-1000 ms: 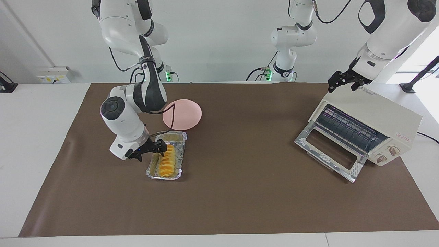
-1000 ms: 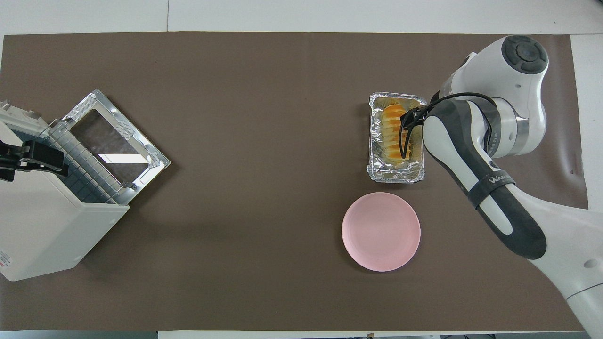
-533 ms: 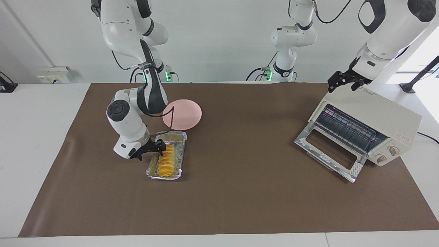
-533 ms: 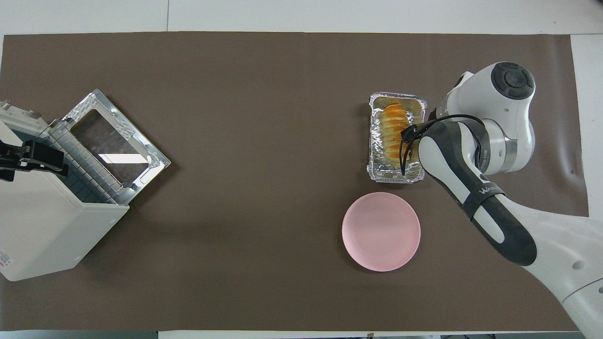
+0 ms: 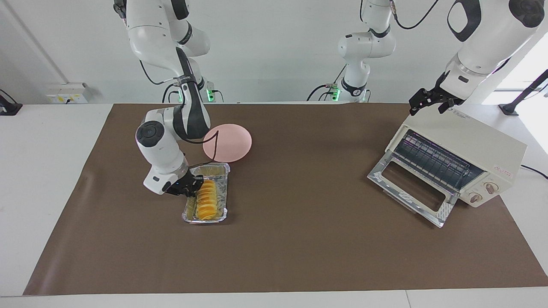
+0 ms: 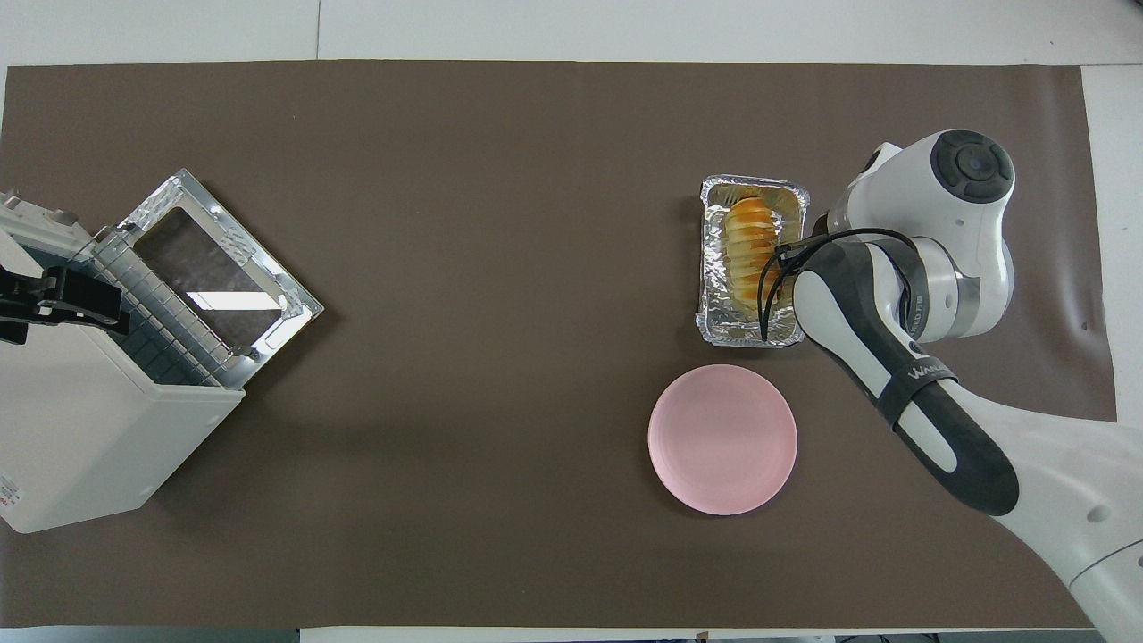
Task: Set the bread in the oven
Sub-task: 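Lower the bread into the foil tray and open the right gripper, then grasp the rim of the foil tray with the right gripper, then slide the foil tray toward the oven with the right gripper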
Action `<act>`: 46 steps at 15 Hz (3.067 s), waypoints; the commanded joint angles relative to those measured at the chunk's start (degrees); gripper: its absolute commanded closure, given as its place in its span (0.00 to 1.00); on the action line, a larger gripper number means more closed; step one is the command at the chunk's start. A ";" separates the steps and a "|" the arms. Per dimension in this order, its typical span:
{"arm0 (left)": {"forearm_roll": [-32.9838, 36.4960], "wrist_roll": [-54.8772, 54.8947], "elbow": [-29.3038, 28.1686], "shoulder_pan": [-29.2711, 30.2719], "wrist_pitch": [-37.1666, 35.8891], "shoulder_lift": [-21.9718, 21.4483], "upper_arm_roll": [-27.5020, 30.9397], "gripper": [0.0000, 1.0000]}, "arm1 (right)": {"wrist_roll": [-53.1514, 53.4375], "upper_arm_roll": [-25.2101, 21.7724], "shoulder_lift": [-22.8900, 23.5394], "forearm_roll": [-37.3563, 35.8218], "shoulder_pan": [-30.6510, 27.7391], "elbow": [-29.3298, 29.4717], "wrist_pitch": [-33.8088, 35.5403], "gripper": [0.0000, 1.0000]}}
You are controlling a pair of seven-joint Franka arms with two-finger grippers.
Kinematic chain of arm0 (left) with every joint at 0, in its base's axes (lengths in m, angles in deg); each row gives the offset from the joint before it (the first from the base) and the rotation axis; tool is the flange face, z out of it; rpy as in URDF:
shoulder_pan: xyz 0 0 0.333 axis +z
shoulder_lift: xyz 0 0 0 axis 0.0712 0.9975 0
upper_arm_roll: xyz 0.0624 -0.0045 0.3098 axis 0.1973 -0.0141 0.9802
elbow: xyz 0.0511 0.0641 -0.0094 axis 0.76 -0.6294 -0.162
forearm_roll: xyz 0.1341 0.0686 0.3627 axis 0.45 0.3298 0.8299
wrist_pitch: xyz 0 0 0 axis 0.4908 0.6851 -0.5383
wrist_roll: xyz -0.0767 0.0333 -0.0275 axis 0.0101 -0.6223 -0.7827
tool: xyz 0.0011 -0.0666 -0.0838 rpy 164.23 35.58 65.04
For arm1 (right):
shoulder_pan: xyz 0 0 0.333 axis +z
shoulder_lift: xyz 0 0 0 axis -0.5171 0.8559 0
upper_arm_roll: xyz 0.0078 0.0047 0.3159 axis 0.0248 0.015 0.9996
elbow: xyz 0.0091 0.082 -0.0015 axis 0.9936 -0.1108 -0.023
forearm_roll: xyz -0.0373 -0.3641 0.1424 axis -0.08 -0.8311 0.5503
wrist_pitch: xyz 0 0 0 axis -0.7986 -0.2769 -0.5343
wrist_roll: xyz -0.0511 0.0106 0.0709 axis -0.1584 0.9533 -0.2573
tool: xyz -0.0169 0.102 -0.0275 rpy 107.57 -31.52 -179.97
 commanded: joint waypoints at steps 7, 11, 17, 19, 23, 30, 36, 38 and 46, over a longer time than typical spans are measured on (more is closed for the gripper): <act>1.16 -0.02 -0.58 0.12 -0.17 -1.16 -0.09 0.00 | 0.27 0.35 -1.23 0.16 -0.45 2.67 4.21 1.00; 1.16 -0.02 -0.58 0.12 -0.17 -1.16 -0.09 0.00 | 1.67 0.70 -1.58 1.83 -0.27 7.42 10.74 1.00; 1.16 -0.02 -0.58 0.12 -0.17 -1.16 -0.09 0.00 | 17.88 0.88 0.09 5.62 7.61 21.91 24.09 1.00; 1.16 -0.02 -0.58 0.12 -0.17 -1.16 -0.09 0.00 | 24.68 0.97 0.97 5.62 11.92 24.56 23.93 1.00; 1.16 -0.02 -0.58 0.12 -0.17 -1.16 -0.09 0.00 | 33.74 0.88 1.93 8.51 19.48 24.66 20.61 1.00; 1.16 -0.02 -0.58 0.12 -0.17 -1.16 -0.09 0.00 | 37.36 0.97 9.40 8.86 27.93 21.24 6.03 1.00; 1.16 -0.02 -0.58 0.12 -0.17 -1.16 -0.09 0.00 | 36.92 1.05 9.85 9.65 28.29 13.34 -2.77 1.00; 1.16 -0.02 -0.58 0.12 -0.17 -1.16 -0.09 0.00 | 37.45 0.97 9.67 11.58 28.38 13.41 -1.48 1.00; 1.16 -0.28 -0.49 -0.59 -1.49 -2.38 -0.09 0.00 | 42.11 0.53 8.36 12.03 27.15 20.86 9.92 0.00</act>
